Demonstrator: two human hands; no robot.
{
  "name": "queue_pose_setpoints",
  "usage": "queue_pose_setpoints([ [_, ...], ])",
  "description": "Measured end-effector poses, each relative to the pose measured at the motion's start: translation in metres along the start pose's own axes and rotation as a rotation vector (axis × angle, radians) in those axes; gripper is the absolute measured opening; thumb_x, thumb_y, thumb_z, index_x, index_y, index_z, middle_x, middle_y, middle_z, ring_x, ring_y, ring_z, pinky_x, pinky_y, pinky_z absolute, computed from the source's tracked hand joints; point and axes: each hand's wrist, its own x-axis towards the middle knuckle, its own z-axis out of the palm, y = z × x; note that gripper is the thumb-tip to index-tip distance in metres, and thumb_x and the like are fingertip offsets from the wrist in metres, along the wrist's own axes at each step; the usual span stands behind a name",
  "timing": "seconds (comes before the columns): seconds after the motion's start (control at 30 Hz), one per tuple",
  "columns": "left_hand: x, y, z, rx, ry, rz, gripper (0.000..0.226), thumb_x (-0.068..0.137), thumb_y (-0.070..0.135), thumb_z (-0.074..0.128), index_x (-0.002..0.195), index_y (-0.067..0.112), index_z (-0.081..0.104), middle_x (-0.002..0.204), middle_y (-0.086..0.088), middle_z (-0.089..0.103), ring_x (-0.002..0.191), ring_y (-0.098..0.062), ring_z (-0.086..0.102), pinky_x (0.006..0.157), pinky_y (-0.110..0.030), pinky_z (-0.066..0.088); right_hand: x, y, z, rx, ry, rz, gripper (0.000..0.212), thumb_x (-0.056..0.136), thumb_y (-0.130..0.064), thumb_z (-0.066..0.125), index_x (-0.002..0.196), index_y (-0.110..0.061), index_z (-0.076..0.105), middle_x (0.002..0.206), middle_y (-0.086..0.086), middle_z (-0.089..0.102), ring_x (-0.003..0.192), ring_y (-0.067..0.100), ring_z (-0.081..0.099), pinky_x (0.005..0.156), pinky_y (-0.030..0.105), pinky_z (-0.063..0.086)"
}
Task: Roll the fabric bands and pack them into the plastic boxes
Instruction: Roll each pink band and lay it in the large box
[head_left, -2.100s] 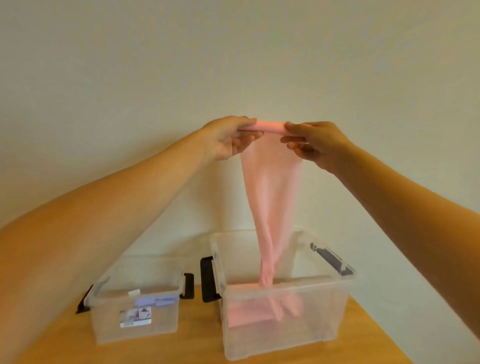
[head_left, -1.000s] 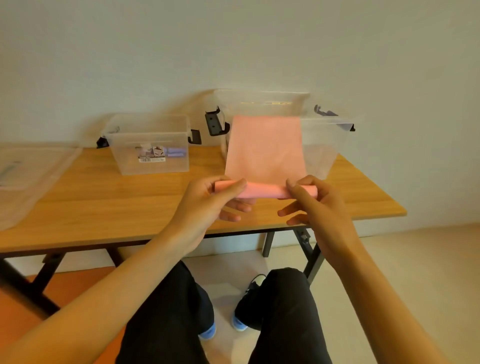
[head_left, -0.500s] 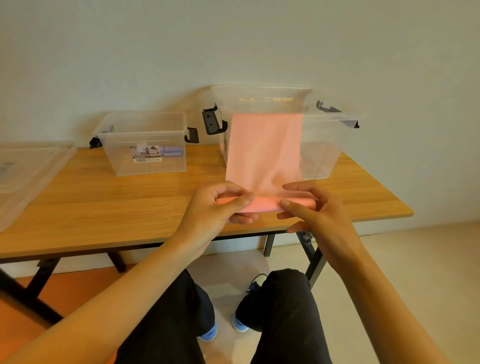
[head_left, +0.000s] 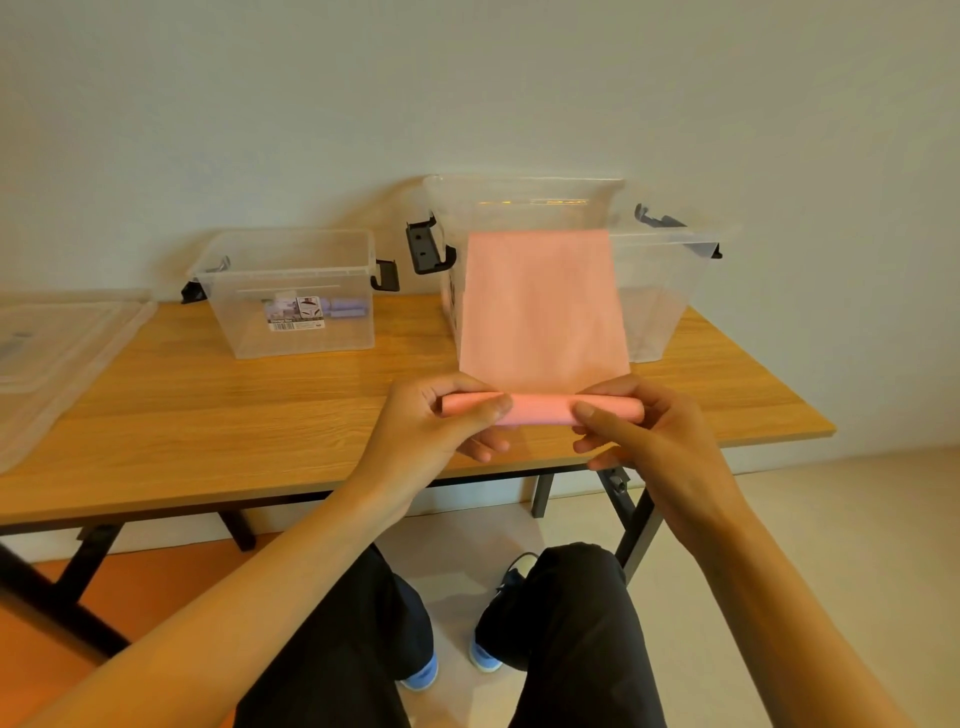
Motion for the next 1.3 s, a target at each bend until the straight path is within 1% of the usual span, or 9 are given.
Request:
queue_pose_setpoints([
  [0.13, 0.0, -0.001, 0.0, -0.03, -0.026, 0.022, 0.029, 0.083, 0.001, 0.075, 0.112, 0.005, 0.071, 0.096, -0.012, 0.077, 0.083, -0.03, 0.075, 0.066, -0.028, 0.061, 0.001, 0.001, 0.0, 0.023, 0.037, 0.018, 0.031, 0.083, -0.028, 0.072, 0.101, -0.003, 0.071, 0.074, 0.014, 0.074, 0.06, 0.021, 0.069, 0.056, 0.026, 0.057],
  [0.3, 0.001, -0.003, 0.0, -0.043, -0.014, -0.009, 0.021, 0.089, 0.008, 0.071, 0.108, 0.001, 0.071, 0.087, -0.016, 0.076, 0.075, -0.029, 0.075, 0.062, -0.027, 0.06, 0.002, 0.0, -0.004, 0.005, -0.005, -0.002, 0.036, 0.08, -0.022, 0.076, 0.114, -0.01, 0.07, 0.094, 0.01, 0.076, 0.077, 0.025, 0.075, 0.061, 0.029, 0.062],
  [0.53, 0.007, -0.003, 0.001, -0.103, -0.011, -0.005, 0.025, 0.086, 0.0, 0.072, 0.111, 0.0, 0.07, 0.096, -0.015, 0.076, 0.084, -0.031, 0.076, 0.069, -0.032, 0.063, 0.006, 0.003, -0.004, 0.015, 0.015, 0.018, 0.032, 0.085, -0.027, 0.07, 0.104, -0.001, 0.069, 0.075, 0.012, 0.073, 0.062, 0.021, 0.069, 0.058, 0.026, 0.059],
  [0.7, 0.01, -0.005, 0.001, -0.092, 0.015, -0.016, 0.02, 0.086, 0.004, 0.073, 0.106, 0.001, 0.072, 0.09, -0.016, 0.076, 0.076, -0.029, 0.075, 0.065, -0.03, 0.063, 0.008, 0.005, -0.005, -0.013, 0.019, -0.021, 0.027, 0.087, -0.019, 0.073, 0.111, -0.007, 0.07, 0.095, 0.008, 0.076, 0.079, 0.024, 0.075, 0.062, 0.027, 0.061],
  [0.77, 0.011, -0.005, 0.001, -0.097, -0.007, -0.013, 0.022, 0.086, 0.004, 0.073, 0.108, 0.002, 0.072, 0.093, -0.016, 0.076, 0.08, -0.03, 0.075, 0.066, -0.032, 0.063, 0.01, 0.006, -0.005, 0.001, 0.026, -0.024, 0.02, 0.09, -0.012, 0.071, 0.108, -0.003, 0.071, 0.094, 0.01, 0.075, 0.078, 0.025, 0.075, 0.063, 0.026, 0.06],
  [0.87, 0.011, -0.006, 0.003, -0.098, -0.062, 0.008, 0.027, 0.084, 0.0, 0.074, 0.111, 0.001, 0.071, 0.097, -0.016, 0.075, 0.088, -0.032, 0.075, 0.068, -0.033, 0.063, 0.011, 0.008, -0.005, -0.008, 0.055, -0.011, 0.022, 0.091, -0.017, 0.069, 0.106, -0.001, 0.071, 0.086, 0.01, 0.075, 0.069, 0.023, 0.073, 0.061, 0.024, 0.06],
  [0.97, 0.012, -0.008, 0.005, -0.091, -0.037, 0.016, 0.024, 0.084, -0.001, 0.074, 0.108, 0.001, 0.072, 0.09, -0.016, 0.076, 0.079, -0.029, 0.075, 0.066, -0.03, 0.062, 0.012, 0.007, -0.003, -0.005, 0.064, -0.009, 0.029, 0.091, -0.025, 0.066, 0.107, -0.001, 0.07, 0.08, 0.013, 0.074, 0.064, 0.022, 0.071, 0.06, 0.025, 0.059],
  [1.1, 0.014, -0.01, 0.006, -0.095, 0.017, 0.01, 0.02, 0.087, 0.005, 0.073, 0.107, 0.003, 0.073, 0.086, -0.015, 0.075, 0.07, -0.028, 0.073, 0.062, -0.031, 0.061, 0.012, 0.006, -0.003, -0.015, 0.029, -0.017, 0.029, 0.084, -0.02, 0.074, 0.11, -0.007, 0.071, 0.092, 0.008, 0.076, 0.076, 0.025, 0.075, 0.063, 0.027, 0.061],
  [1.3, 0.014, -0.01, 0.004, -0.079, -0.046, 0.02, 0.025, 0.085, 0.003, 0.074, 0.11, 0.004, 0.073, 0.096, -0.013, 0.076, 0.082, -0.031, 0.075, 0.064, -0.032, 0.063, 0.013, 0.009, -0.002, 0.012, 0.069, 0.004, 0.02, 0.094, -0.02, 0.066, 0.102, -0.001, 0.07, 0.075, 0.007, 0.072, 0.06, 0.02, 0.069, 0.058, 0.025, 0.059],
])
